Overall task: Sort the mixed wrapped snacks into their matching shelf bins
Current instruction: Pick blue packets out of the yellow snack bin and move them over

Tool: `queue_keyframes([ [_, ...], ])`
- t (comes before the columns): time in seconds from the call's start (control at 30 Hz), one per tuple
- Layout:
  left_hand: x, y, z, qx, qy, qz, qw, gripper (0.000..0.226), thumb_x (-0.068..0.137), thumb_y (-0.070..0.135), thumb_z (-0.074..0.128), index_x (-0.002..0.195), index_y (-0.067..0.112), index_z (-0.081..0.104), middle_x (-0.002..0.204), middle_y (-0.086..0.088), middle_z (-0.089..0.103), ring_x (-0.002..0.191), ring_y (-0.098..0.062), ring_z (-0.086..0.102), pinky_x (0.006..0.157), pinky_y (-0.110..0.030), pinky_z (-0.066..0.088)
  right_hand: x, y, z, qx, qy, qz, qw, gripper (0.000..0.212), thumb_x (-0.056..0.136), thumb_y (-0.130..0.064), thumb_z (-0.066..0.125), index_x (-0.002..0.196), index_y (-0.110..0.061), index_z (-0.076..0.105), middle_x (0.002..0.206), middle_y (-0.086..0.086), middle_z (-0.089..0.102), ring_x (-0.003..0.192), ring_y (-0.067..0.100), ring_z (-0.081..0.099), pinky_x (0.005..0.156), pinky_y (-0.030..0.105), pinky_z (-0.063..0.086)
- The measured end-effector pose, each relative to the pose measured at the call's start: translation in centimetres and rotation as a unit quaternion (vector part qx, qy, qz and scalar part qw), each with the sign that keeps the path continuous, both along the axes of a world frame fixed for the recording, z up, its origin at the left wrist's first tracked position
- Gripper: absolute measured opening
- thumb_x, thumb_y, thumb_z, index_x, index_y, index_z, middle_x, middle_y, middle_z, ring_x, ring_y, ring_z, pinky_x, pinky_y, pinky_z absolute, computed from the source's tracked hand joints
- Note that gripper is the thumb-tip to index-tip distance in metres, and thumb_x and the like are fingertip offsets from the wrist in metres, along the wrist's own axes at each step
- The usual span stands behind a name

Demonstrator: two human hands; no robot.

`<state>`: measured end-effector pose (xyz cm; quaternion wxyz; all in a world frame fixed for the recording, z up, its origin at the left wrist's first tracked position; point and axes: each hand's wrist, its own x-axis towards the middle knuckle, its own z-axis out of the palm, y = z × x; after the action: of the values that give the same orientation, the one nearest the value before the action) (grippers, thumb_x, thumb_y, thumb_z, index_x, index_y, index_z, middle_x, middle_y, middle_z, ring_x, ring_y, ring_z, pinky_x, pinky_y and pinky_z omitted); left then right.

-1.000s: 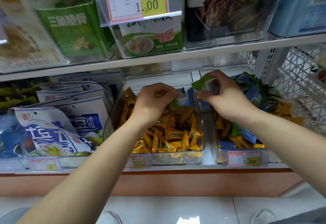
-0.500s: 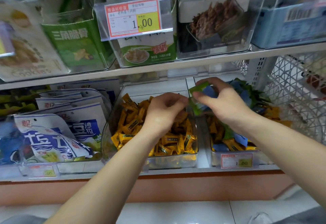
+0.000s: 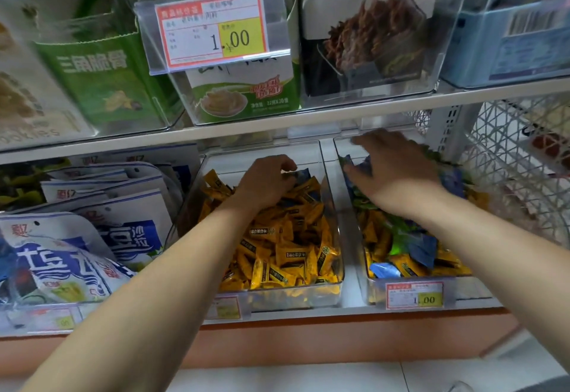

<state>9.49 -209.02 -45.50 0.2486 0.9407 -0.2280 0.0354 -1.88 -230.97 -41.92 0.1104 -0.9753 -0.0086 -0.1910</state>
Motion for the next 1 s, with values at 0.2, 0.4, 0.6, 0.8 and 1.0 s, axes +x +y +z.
queue_keyframes([
  [0.2,3.4,-2.3,-2.9,0.075,0.032,-0.006,0.997,0.057,0.085,0.05,0.069,0.131,0.018,0.054,0.124,-0.007,0.058,0.112,-0.026,0.054,0.09,-0.04,0.048,1.1,2.0,-2.3,0.053,0.122,0.083,0.988,0.073,0.091,-0.058,0.048,0.152,-0.024,0.026,0.158,-0.006,0.021,0.143,0.02,0.025,0.107,0.035,0.031],
  [0.4,4.0,-2.7,-4.1,0.131,0.002,-0.016,0.991,0.042,0.089,0.055,0.061,0.114,0.023,0.067,0.101,-0.005,0.051,0.09,-0.02,0.052,0.065,-0.031,0.037,1.4,1.4,-3.0,0.079,0.13,0.09,0.984,0.073,0.089,-0.062,0.046,0.151,-0.026,0.03,0.158,-0.014,0.015,0.142,0.016,0.029,0.105,0.033,0.032],
  [0.6,3.5,-2.3,-2.6,-0.179,0.113,0.01,0.977,0.024,0.093,0.037,0.059,0.107,0.018,0.063,0.095,0.0,0.07,0.086,-0.015,0.067,0.068,-0.033,0.054,1.4,1.4,-3.0,0.086,0.133,0.094,0.983,0.064,0.089,-0.061,0.048,0.144,-0.028,0.041,0.157,-0.016,0.018,0.139,0.014,0.032,0.101,0.032,0.034],
  [0.8,3.1,-4.2,-3.9,0.006,0.127,-0.061,0.99,0.02,0.098,0.034,0.054,0.115,0.025,0.053,0.105,0.002,0.057,0.091,-0.013,0.055,0.061,-0.024,0.038,1.4,1.4,-3.0,0.082,0.132,0.092,0.984,0.061,0.088,-0.059,0.046,0.14,-0.028,0.046,0.156,-0.016,0.018,0.138,0.015,0.035,0.1,0.032,0.035],
  [1.0,3.7,-2.3,-4.2,0.088,0.094,-0.096,0.987,0.031,0.096,0.046,0.052,0.125,0.038,0.054,0.118,0.003,0.064,0.096,-0.014,0.058,0.072,-0.031,0.043,1.4,1.1,-3.3,0.089,0.137,0.1,0.981,0.058,0.087,-0.061,0.044,0.135,-0.03,0.049,0.156,-0.017,0.017,0.136,0.013,0.036,0.099,0.03,0.036],
])
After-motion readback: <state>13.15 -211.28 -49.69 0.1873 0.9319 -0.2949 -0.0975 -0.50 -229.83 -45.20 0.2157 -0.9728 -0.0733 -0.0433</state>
